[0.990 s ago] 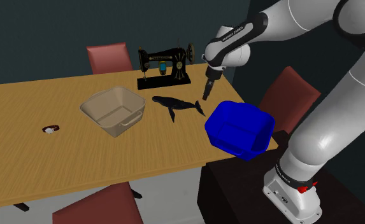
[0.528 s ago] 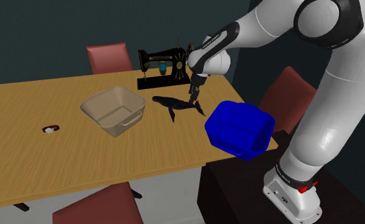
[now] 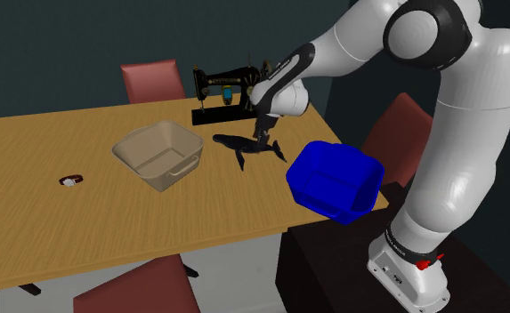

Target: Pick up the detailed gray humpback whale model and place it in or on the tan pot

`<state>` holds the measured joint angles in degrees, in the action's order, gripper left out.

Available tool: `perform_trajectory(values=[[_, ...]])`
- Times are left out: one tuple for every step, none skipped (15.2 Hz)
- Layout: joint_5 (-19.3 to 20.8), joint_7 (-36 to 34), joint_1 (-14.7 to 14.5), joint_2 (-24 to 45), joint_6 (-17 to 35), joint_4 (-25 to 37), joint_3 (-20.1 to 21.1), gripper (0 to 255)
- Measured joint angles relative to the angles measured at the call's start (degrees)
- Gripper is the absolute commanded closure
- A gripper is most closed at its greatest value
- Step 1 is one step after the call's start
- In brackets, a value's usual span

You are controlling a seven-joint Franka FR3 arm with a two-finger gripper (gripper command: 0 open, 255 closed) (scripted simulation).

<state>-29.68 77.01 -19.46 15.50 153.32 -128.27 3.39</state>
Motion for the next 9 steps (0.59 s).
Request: perform_trajectory(values=[[-0.3, 0.2, 0.0, 0.8, 0.5, 0.4, 0.2, 0], [-0.5, 0.4, 0.0, 1.4, 0.9, 0.6, 0.3, 0], [-0.6, 0.4, -0.1, 1.7, 1.2, 0.6, 0.4, 0], [-0.7, 0.5, -0.1, 1.8, 1.3, 0.6, 0.4, 0], [-0.7, 0.5, -0.1, 2.0, 1.3, 0.7, 0.4, 0], [-0.7, 0.5, -0.1, 2.0, 1.3, 0.8, 0.5, 0], [-0.7, 0.5, -0.1, 2.0, 1.4, 0.8, 0.5, 0], [-0.7, 0.5, -0.1, 2.0, 1.4, 0.8, 0.5, 0], [-0.7, 0.5, -0.1, 2.0, 1.4, 0.8, 0.5, 255]])
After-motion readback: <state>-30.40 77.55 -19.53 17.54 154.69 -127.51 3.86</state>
